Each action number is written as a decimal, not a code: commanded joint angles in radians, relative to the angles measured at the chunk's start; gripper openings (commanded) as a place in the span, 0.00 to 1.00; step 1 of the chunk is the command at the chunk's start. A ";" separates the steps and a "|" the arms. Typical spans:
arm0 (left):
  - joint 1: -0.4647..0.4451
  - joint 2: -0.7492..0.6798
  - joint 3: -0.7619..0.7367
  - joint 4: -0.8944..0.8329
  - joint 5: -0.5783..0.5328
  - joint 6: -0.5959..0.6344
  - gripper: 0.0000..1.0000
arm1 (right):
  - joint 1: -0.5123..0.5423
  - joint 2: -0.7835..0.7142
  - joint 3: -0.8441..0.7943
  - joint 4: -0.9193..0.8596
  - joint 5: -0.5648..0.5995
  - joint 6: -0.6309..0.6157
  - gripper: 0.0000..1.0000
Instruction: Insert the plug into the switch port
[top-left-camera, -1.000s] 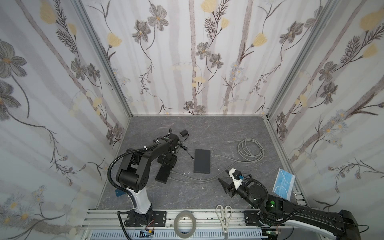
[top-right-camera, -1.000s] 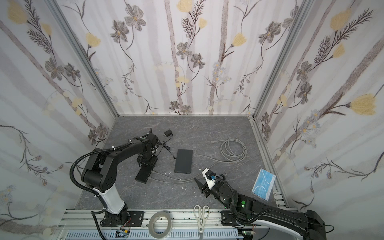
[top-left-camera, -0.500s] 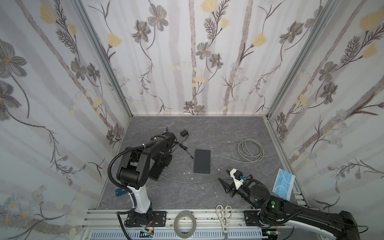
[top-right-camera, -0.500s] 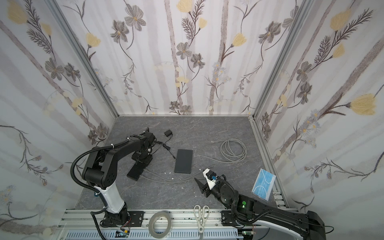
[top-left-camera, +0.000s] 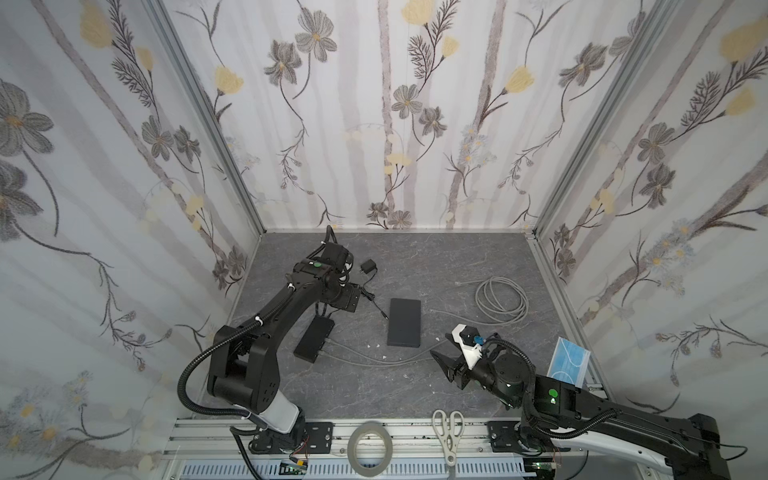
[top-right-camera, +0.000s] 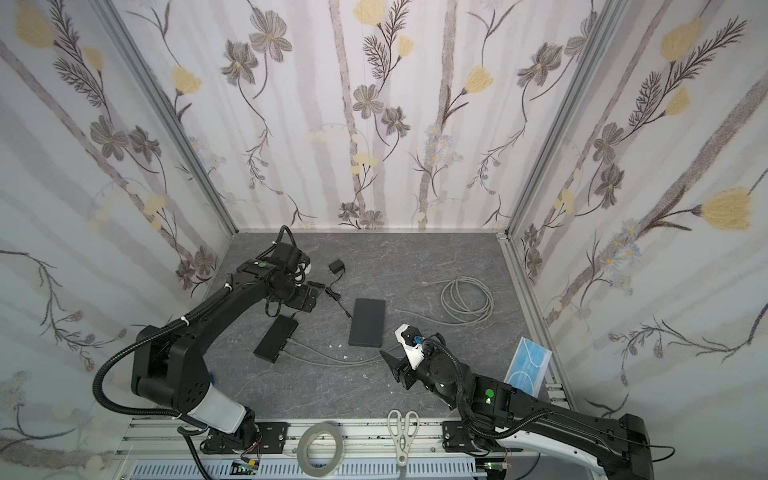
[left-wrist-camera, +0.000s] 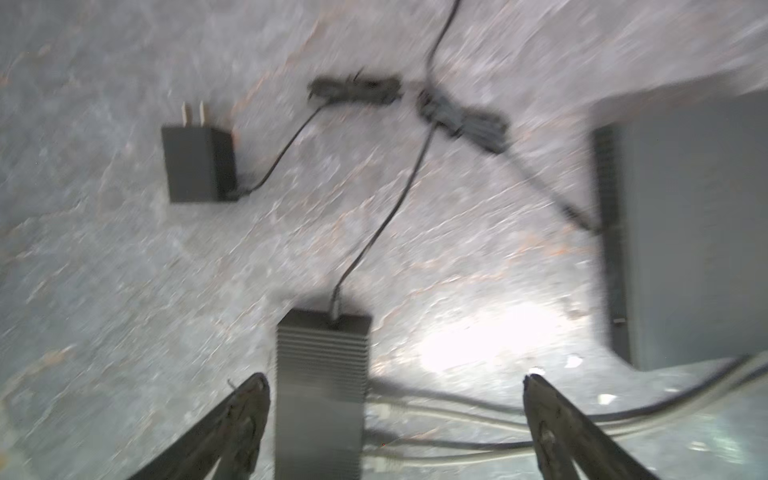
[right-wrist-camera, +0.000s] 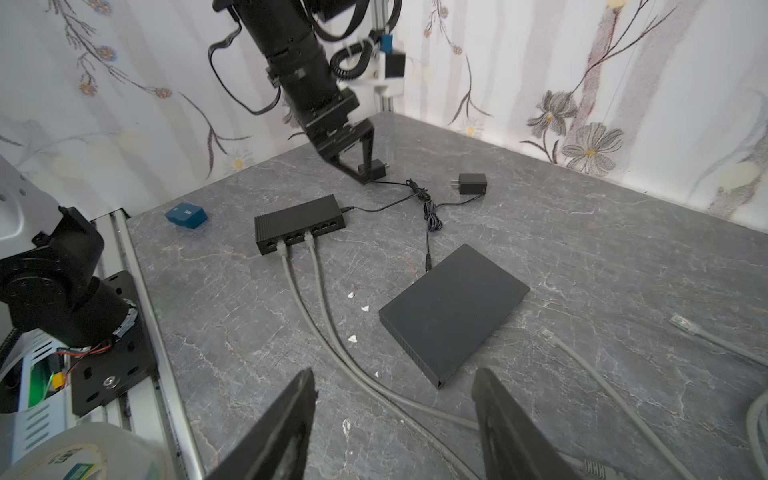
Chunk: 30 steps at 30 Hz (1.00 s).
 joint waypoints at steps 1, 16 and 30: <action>-0.004 -0.024 0.040 0.183 0.238 -0.096 0.96 | -0.009 0.032 0.020 -0.060 -0.057 0.066 0.57; -0.017 -0.449 -0.169 0.470 0.194 -0.189 0.97 | -0.345 0.979 0.748 -0.234 -0.481 -0.243 0.40; 0.008 -0.589 -0.191 0.486 0.123 -0.213 0.97 | -0.369 1.597 1.420 -0.642 -0.450 -0.269 0.38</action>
